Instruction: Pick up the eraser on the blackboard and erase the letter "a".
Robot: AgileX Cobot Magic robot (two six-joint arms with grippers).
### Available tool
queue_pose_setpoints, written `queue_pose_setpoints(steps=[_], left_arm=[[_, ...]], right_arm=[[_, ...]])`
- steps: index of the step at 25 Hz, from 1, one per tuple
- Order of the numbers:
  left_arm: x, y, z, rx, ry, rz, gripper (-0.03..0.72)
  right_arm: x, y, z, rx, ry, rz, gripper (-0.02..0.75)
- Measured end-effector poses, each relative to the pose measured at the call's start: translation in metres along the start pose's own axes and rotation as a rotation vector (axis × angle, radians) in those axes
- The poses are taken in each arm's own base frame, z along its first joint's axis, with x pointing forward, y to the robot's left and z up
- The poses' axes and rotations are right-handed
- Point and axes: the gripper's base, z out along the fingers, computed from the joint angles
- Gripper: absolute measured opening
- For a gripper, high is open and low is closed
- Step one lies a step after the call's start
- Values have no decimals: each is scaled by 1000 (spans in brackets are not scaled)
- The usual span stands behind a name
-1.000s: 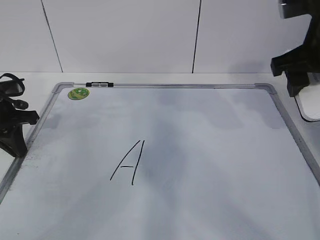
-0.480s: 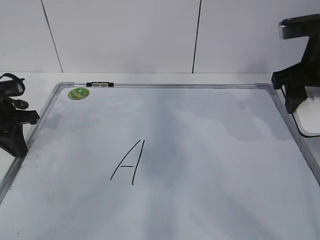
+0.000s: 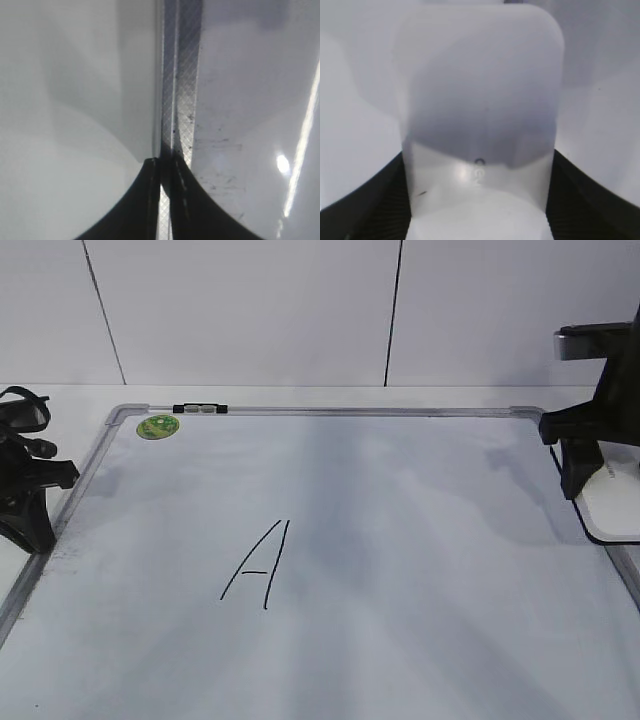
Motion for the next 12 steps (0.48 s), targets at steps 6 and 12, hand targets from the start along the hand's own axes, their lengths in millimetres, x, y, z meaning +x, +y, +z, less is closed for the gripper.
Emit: queue_pose_setpoints(steps=[6, 12], left_arm=[[0, 0, 0, 3, -2, -2, 15], [0, 0, 0, 3, -2, 0, 15]], right_arm=[[-20, 2, 8, -12, 30, -4, 558], [-32, 8, 26, -25, 69, -10, 558]])
